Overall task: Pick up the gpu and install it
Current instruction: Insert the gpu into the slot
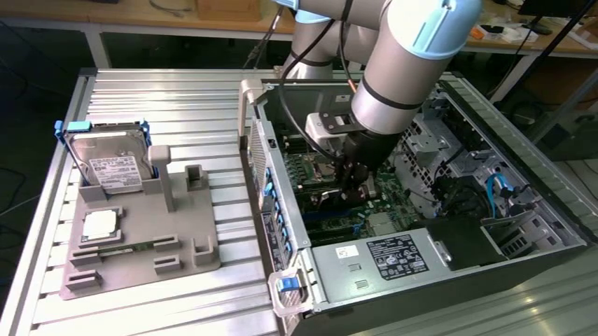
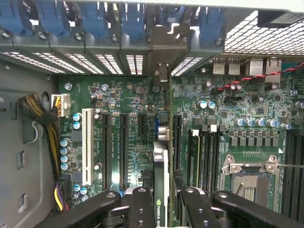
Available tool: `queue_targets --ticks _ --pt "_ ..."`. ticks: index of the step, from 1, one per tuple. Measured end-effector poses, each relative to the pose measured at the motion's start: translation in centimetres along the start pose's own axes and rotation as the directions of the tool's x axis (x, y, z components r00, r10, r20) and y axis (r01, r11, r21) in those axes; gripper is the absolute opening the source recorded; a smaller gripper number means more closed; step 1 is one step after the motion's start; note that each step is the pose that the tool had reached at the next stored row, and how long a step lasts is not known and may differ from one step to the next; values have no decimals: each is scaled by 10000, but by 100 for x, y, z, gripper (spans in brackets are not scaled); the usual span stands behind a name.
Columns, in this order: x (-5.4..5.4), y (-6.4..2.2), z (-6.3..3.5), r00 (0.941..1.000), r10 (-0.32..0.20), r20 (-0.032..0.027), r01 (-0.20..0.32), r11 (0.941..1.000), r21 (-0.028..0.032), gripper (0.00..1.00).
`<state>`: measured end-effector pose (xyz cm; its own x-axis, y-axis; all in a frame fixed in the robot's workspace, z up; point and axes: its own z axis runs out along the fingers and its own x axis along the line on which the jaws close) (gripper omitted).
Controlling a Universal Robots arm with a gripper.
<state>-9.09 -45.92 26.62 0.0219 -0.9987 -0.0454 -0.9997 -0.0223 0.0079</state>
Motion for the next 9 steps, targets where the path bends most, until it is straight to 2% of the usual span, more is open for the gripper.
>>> queue_targets --ticks 9 --pt "14 1 -1 10000 29 31 -29 10000 3 27"
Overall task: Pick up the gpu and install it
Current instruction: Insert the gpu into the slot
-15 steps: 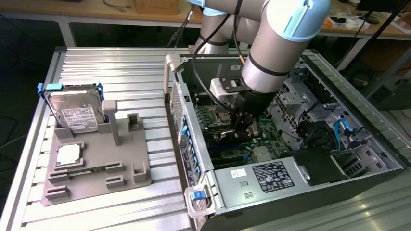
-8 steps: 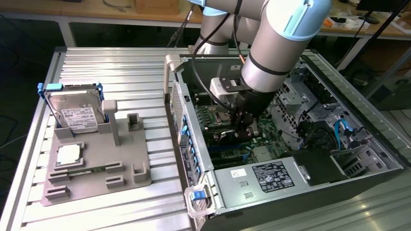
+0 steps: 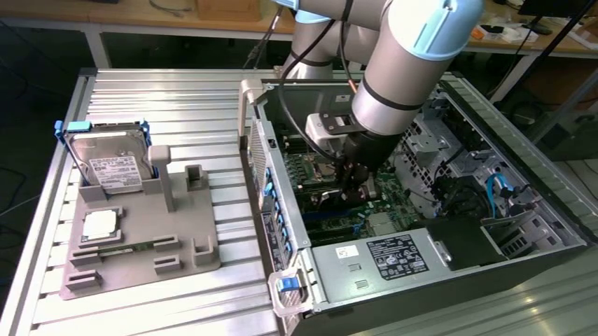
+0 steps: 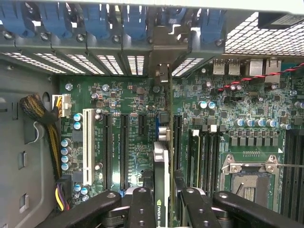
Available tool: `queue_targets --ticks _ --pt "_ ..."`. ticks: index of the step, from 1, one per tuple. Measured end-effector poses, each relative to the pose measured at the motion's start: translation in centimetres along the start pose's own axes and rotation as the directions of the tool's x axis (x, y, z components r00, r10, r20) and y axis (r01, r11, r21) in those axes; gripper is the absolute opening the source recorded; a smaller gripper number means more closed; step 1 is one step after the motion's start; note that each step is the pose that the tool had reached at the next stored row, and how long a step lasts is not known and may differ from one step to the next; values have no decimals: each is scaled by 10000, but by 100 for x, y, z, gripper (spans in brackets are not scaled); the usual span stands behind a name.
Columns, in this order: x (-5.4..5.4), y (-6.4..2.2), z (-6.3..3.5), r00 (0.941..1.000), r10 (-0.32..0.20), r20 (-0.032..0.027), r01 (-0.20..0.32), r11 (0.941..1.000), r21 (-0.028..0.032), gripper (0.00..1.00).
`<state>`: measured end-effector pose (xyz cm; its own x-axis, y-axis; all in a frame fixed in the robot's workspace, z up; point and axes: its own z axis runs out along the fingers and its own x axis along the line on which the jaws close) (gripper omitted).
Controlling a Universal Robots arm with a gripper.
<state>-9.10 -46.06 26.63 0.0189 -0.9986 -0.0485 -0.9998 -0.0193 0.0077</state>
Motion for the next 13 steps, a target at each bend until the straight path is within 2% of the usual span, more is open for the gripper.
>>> queue_targets --ticks 13 --pt "23 2 -1 9997 234 2 -234 9997 12 27"
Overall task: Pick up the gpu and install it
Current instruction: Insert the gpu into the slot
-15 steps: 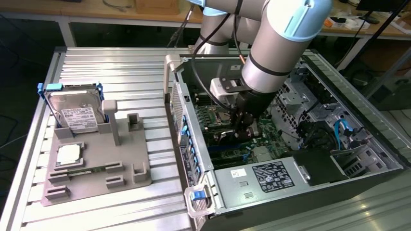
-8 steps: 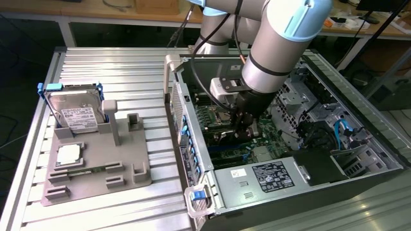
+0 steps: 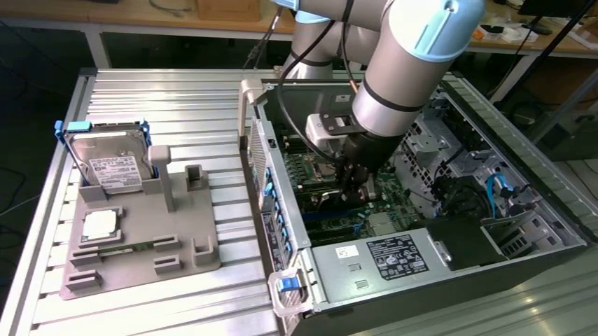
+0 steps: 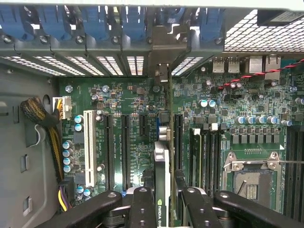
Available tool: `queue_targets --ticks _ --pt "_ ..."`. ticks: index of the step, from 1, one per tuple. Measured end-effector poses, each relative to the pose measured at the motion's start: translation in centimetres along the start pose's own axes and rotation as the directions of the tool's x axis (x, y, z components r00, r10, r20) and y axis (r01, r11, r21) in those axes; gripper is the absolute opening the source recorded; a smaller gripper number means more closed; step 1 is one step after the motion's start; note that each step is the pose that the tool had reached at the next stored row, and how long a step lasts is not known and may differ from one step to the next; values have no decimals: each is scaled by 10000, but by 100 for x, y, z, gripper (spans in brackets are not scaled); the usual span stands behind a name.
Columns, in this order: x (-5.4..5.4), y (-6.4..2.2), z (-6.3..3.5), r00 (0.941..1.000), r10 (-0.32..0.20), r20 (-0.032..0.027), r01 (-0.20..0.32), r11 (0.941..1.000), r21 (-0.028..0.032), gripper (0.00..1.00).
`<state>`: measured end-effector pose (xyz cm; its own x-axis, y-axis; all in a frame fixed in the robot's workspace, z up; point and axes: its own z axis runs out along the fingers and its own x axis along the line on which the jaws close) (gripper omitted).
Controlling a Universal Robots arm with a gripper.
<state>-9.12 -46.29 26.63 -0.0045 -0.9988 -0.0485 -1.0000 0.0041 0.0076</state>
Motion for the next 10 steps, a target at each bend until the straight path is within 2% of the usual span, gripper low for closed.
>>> queue_targets --ticks 10 --pt "-82 5 2 10000 -1 -22 1 10000 1 27"
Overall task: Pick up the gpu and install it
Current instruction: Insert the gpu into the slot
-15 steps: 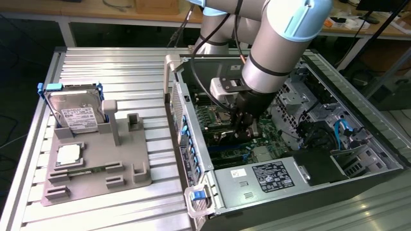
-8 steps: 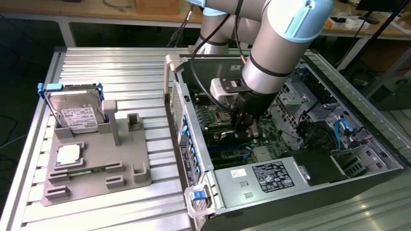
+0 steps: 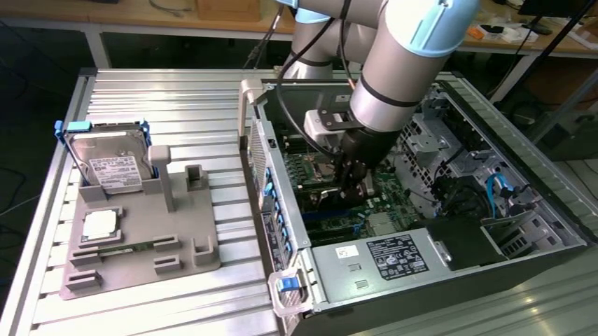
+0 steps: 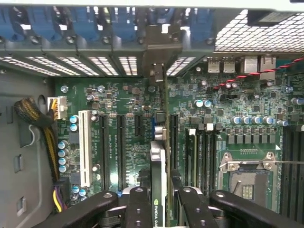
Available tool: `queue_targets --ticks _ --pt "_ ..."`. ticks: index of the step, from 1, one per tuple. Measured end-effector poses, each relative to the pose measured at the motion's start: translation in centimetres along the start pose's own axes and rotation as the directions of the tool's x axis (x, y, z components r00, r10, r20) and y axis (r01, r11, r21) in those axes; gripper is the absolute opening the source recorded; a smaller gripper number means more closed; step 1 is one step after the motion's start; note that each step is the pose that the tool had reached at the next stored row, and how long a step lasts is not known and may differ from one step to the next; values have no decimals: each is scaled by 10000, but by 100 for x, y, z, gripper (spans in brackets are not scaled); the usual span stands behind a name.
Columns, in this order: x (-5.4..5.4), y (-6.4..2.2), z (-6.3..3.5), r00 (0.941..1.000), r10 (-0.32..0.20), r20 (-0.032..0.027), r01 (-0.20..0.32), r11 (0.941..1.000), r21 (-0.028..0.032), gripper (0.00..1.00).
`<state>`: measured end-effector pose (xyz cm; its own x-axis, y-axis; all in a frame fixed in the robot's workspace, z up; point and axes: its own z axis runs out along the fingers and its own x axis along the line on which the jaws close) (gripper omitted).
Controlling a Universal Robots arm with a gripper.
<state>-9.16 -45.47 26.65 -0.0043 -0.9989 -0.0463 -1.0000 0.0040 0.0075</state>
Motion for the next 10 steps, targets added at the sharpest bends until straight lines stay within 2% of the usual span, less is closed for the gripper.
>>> queue_targets --ticks 10 --pt "-17 11 1 10000 0 5 0 10000 22 27"
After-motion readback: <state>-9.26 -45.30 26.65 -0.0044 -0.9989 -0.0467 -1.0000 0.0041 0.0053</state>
